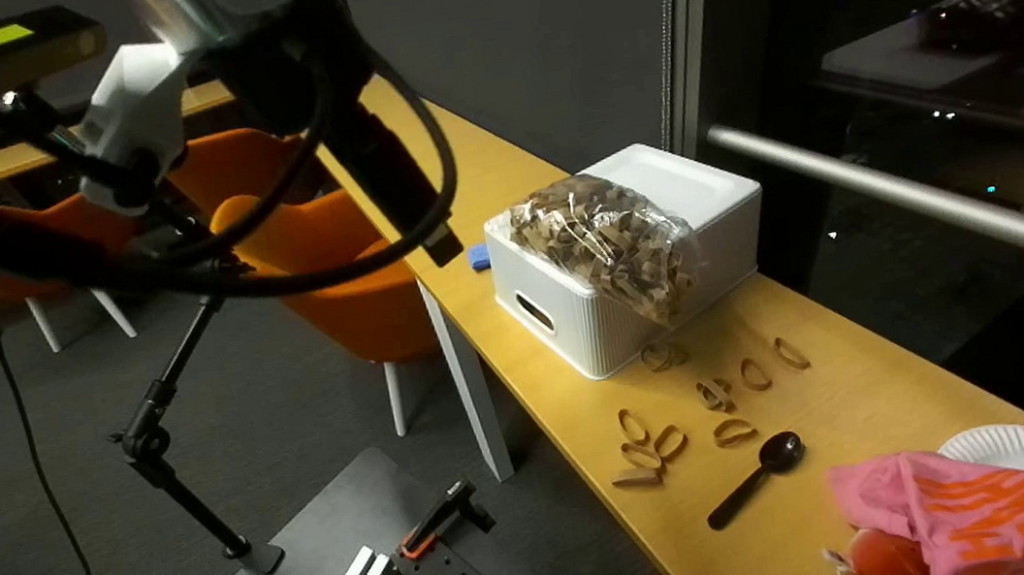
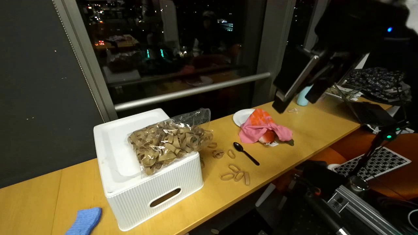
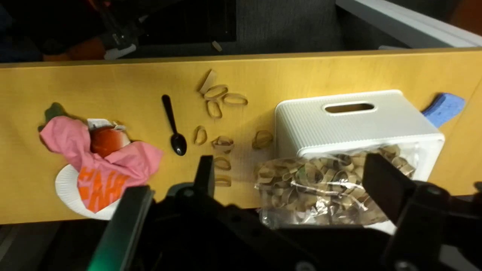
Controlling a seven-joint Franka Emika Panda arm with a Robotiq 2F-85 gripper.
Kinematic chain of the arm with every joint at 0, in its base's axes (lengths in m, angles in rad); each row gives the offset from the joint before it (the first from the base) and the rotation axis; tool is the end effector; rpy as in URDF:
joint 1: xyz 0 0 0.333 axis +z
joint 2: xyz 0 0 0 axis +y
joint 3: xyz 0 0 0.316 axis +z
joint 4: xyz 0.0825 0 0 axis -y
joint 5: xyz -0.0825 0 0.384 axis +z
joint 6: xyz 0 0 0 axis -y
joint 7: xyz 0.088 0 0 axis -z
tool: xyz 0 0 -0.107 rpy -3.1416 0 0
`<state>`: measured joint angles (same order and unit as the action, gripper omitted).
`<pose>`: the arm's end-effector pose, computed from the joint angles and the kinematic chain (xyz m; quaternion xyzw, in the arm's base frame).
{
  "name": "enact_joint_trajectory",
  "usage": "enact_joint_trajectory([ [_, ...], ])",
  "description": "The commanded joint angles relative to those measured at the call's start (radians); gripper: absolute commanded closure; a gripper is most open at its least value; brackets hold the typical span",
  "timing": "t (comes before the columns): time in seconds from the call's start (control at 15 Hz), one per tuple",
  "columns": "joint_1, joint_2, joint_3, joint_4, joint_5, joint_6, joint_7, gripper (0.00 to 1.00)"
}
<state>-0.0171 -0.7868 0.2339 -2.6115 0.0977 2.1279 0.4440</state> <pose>0.3365 0.0856 0.5143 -0.9769 0.1526 -0.1496 0.0073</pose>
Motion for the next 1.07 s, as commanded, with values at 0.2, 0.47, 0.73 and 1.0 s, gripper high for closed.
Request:
enact_joint_trajectory([
  [0.2, -0.097, 0.320, -0.112, 0.253, -0.048, -0.021, -0.072, 0.00],
  [0.47, -0.094, 0.474, -0.177, 0.333, -0.033, -0.021, -0.113, 0.00],
  [0.73, -0.080, 0.554, -0.241, 0.338, 0.015, 0.003, -0.221, 0.00],
  [1.0, -0.085, 0.569, -0.276, 0.302, 0.021, 0.023, -0.302, 0.00],
])
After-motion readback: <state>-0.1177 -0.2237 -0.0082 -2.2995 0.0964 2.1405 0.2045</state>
